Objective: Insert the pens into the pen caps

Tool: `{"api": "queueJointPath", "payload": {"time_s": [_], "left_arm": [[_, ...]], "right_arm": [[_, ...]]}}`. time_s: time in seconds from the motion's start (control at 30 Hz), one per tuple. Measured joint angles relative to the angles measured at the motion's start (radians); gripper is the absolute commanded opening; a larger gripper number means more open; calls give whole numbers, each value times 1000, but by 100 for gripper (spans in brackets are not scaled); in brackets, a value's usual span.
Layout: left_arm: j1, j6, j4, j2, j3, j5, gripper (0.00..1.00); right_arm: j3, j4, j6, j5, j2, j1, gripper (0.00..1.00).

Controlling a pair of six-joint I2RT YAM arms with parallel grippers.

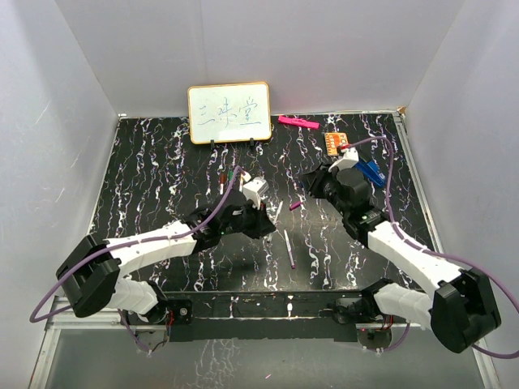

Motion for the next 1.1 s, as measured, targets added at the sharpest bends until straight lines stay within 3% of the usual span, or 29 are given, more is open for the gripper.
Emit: {"api": "queueJointPath", "payload": {"time_s": [0.23, 0.47, 1.1], "left_arm": [[0, -67, 251, -3, -63, 92, 0], [0, -109, 378, 2, -80, 112, 0], [0, -142, 430, 50, -80, 119, 0]], "right_arm": [[-116, 221, 53, -60, -82, 0, 0], [-162, 361, 117, -71, -111, 0, 0], [-187, 447, 181, -118, -114, 7, 0]]}}
